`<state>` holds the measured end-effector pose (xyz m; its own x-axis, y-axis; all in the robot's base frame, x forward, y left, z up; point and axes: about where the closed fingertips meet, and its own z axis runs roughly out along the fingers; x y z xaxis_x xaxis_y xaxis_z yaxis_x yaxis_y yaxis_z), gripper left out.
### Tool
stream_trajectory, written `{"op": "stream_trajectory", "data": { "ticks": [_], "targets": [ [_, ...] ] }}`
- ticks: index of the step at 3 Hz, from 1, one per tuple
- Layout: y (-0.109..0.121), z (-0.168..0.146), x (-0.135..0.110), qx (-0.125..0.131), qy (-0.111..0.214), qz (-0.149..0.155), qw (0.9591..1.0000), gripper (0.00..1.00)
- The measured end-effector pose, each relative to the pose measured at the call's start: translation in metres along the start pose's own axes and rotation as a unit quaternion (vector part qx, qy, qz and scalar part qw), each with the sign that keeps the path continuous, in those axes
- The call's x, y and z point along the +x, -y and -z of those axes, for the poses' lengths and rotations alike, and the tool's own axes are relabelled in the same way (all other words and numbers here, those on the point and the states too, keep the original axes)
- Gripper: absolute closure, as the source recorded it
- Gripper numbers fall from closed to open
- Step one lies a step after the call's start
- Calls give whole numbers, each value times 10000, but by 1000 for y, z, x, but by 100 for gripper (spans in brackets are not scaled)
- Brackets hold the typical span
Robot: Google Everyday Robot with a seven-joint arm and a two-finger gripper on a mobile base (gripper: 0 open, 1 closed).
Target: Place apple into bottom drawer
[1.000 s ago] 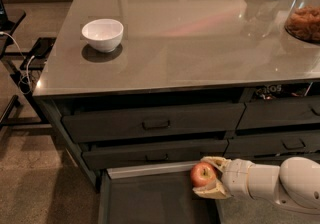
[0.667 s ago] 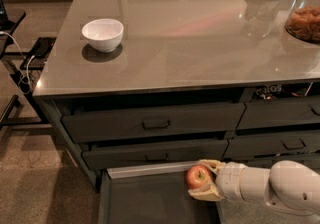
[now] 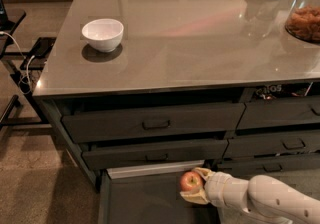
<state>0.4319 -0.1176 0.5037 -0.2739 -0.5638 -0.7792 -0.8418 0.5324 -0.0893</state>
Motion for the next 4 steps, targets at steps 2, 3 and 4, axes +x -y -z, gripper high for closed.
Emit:
{"op": "stream_trajectory", "data": {
  "ticks": [2, 3, 4],
  "targets": [
    [16, -74, 61, 85, 99, 66, 9999, 100],
    [24, -106, 74, -346, 123, 665, 9971, 100],
    [22, -119, 81, -784, 292, 761, 9936, 100]
  ]
}}
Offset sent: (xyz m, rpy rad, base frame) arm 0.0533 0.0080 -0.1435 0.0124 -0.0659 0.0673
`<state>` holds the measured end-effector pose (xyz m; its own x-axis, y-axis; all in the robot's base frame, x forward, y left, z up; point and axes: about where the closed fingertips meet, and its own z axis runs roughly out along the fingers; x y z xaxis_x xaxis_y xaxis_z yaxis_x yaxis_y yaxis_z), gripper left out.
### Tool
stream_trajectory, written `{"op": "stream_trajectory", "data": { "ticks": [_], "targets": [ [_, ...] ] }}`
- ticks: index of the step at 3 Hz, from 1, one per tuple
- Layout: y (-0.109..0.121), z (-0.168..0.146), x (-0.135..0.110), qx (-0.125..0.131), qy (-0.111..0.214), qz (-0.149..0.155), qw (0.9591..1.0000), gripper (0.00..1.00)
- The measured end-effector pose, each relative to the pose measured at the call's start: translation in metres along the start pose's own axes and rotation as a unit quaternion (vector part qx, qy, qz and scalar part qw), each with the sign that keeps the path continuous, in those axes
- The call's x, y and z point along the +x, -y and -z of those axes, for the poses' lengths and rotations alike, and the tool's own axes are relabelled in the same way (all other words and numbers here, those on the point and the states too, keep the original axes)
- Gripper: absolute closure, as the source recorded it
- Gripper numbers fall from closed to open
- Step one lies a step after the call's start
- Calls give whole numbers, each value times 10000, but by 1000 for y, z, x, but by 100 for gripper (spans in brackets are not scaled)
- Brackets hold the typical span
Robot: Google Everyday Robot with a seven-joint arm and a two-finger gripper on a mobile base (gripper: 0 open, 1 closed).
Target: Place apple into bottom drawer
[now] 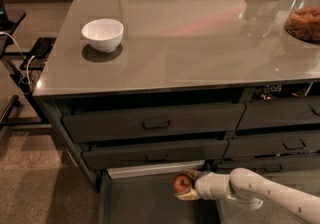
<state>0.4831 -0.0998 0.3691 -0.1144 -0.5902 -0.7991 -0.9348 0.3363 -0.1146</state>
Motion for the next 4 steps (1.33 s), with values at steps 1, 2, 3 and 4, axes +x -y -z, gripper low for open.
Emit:
{"op": "stream_trajectory", "data": {
  "ticks": [1, 2, 3, 4],
  "targets": [
    [0, 0, 0, 0, 0, 0, 10000, 100],
    [-3, -17, 11, -37, -71, -155, 9998, 100],
    [-1, -48, 41, 15, -151, -463, 9988, 100],
    [-6, -84, 78, 56, -154, -702, 9974, 100]
  ]
}}
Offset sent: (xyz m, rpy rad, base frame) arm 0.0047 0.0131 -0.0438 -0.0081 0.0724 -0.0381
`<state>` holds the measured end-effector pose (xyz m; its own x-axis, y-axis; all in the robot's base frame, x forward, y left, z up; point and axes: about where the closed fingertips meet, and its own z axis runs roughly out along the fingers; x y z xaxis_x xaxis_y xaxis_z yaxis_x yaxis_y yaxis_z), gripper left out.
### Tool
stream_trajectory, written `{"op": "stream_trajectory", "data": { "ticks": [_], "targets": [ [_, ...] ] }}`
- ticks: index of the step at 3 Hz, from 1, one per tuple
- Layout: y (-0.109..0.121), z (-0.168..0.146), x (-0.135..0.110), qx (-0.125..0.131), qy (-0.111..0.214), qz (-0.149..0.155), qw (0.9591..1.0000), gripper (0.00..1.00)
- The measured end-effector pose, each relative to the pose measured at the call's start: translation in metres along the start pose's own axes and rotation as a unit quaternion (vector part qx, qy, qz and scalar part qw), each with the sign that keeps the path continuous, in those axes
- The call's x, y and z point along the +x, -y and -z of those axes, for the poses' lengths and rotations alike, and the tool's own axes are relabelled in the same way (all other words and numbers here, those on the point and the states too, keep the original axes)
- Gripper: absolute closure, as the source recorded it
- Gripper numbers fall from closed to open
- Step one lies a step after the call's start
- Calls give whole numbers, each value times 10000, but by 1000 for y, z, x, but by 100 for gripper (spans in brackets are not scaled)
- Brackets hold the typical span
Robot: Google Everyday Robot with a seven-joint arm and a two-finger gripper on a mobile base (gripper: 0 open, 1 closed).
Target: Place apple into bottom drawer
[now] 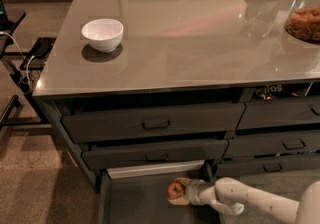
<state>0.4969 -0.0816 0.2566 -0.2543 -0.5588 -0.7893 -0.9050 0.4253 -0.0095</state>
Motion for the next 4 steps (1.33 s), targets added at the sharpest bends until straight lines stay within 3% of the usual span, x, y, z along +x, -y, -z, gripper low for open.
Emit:
{"op": "stream_trajectory", "data": {
  "ticks": [2, 3, 4],
  "targets": [
    [-18, -79, 49, -197, 239, 43, 9995, 100],
    [-20, -109, 56, -247, 290, 222, 9990, 100],
    [-19, -110, 58, -233, 287, 214, 9991, 81]
  ]
}}
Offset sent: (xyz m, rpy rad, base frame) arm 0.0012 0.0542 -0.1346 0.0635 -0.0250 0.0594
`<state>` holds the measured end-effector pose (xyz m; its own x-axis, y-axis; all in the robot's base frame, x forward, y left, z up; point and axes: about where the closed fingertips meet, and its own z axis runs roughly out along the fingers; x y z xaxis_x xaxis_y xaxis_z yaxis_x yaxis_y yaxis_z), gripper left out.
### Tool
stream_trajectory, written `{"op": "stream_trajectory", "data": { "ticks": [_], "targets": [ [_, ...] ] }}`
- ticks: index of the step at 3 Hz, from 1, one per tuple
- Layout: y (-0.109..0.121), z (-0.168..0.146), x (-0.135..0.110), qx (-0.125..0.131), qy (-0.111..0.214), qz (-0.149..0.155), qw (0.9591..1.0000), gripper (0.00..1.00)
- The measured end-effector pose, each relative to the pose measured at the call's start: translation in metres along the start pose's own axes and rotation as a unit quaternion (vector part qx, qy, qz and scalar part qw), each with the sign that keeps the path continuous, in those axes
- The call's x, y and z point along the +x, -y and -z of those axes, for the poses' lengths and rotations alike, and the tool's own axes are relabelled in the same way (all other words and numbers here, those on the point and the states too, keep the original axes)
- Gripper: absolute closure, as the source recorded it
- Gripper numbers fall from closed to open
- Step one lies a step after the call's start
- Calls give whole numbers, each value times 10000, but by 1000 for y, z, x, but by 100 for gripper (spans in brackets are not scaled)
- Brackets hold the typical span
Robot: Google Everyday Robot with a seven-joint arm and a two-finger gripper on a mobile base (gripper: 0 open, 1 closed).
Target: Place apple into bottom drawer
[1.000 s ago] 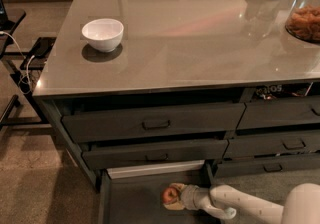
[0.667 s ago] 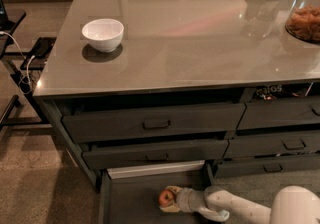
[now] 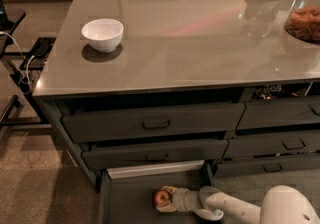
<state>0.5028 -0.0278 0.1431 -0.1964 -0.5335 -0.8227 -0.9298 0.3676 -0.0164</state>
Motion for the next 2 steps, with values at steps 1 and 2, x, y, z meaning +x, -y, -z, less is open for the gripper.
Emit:
{"op": "stream_trajectory", "data": {
  "ticks": [1, 2],
  "targets": [
    [0, 0, 0, 0, 0, 0, 10000, 58],
    [0, 0, 0, 0, 0, 0, 10000, 35]
  ]
}}
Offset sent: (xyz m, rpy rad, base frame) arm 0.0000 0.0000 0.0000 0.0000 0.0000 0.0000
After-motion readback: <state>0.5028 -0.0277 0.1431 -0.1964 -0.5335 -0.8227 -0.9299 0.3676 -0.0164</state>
